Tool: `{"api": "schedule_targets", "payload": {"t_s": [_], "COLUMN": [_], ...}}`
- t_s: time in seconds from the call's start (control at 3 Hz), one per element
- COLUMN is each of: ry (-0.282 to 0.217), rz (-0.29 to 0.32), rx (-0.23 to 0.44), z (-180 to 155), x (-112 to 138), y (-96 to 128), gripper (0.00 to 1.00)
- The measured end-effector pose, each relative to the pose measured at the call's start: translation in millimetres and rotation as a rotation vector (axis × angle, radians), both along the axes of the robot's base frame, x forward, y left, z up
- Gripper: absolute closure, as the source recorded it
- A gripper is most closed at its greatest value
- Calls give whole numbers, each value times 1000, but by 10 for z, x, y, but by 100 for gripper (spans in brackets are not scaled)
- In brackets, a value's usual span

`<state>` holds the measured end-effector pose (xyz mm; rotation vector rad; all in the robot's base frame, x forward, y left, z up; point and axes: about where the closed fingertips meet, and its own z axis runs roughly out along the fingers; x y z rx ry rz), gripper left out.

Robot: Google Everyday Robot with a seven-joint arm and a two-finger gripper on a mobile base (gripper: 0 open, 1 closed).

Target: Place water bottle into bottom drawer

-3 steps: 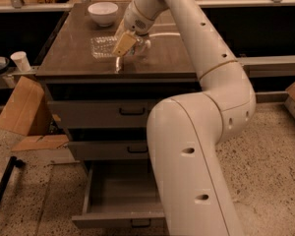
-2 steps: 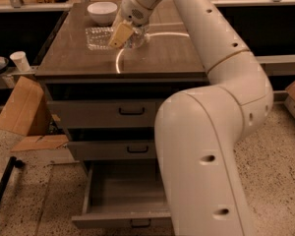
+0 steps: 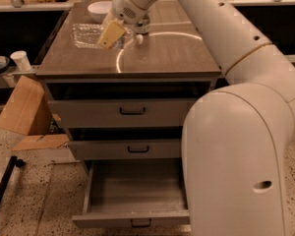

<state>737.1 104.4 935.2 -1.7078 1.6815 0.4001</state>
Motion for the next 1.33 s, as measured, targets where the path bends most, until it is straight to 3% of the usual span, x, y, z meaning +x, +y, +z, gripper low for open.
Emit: {"api": "schedule_targets", "payload": {"t_s": [0.33, 1.0, 1.33], "ry": [14, -6, 68], "rz": [-4, -53, -64], "rx": [5, -3, -24], "z": [-31, 91, -188], "x": [-15, -699, -1136], "y": [-14, -59, -44], "gripper": [100, 100, 100]}}
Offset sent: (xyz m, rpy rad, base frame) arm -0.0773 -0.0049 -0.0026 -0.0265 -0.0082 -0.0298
